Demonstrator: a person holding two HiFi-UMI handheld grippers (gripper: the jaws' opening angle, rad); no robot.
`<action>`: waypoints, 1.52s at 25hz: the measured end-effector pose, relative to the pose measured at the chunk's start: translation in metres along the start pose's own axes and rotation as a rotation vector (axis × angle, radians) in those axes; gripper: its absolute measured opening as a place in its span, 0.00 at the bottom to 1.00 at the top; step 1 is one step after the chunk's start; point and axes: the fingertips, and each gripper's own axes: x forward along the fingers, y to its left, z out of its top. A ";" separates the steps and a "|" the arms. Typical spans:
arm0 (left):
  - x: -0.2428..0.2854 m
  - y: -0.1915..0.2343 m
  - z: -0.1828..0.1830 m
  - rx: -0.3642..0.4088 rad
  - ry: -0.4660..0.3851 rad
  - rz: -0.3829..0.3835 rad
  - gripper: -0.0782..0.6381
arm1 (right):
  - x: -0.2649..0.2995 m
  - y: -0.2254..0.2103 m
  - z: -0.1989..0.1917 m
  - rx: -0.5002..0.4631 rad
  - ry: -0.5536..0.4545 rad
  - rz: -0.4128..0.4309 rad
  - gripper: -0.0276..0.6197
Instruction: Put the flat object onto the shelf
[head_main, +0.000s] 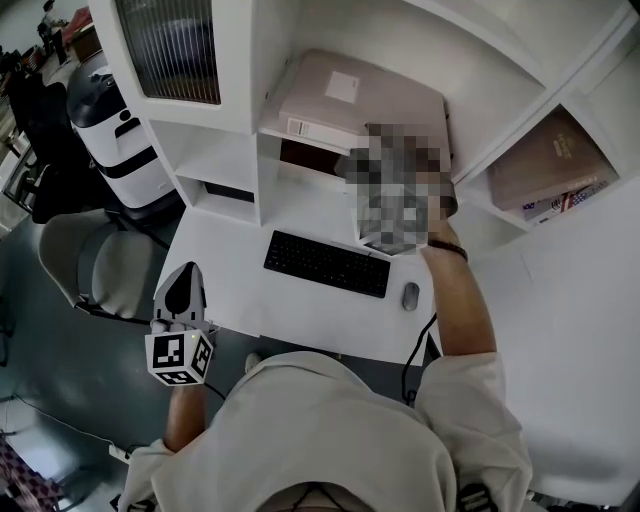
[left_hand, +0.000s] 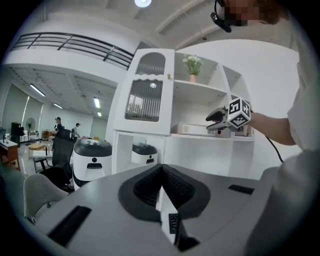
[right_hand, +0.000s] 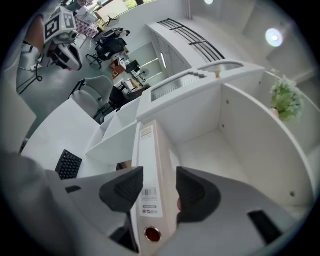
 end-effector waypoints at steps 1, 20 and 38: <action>0.000 -0.002 0.000 0.001 0.000 -0.004 0.10 | -0.004 -0.001 0.000 0.021 -0.011 -0.010 0.36; -0.002 -0.025 0.006 0.029 -0.004 -0.056 0.10 | -0.080 0.006 -0.015 0.519 -0.180 -0.168 0.09; -0.013 -0.032 0.010 0.036 -0.014 -0.069 0.10 | -0.132 0.037 -0.026 0.964 -0.298 -0.197 0.05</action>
